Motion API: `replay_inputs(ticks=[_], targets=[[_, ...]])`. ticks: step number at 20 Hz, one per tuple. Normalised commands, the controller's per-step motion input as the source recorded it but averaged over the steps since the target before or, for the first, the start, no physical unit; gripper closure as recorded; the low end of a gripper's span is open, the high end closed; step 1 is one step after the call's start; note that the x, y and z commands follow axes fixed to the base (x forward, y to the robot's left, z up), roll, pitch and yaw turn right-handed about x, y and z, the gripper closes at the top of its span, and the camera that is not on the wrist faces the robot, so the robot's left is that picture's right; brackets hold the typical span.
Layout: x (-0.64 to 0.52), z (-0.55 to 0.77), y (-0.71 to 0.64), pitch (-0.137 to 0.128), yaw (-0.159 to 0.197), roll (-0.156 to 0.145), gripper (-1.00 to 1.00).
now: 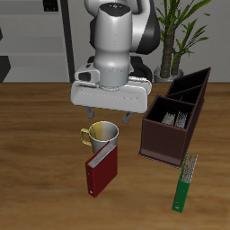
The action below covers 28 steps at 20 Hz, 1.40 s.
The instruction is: Place the left yellow book into the left desk caddy's right compartment and place the right yellow book into the left desk caddy's right compartment and place the red book into the left desk caddy's left compartment
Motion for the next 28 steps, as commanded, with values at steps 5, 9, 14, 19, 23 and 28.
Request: replay_inputs(ticks=[5, 9, 14, 19, 23, 28], targets=[[0.07, -0.19, -0.08, -0.010, -0.035, -0.017, -1.00], [0.11, -0.13, -0.13, -0.003, -0.030, -0.017, -1.00], [0.20, -0.20, -0.10, 0.005, -0.058, -0.005, -1.00], [0.15, -0.35, -0.02, 0.022, -0.029, 0.007, -1.00], [0.06, -0.28, -0.03, 0.019, -0.005, -0.014, -1.00], [0.06, -0.31, -0.11, 0.019, -0.035, -0.006, -1.00]])
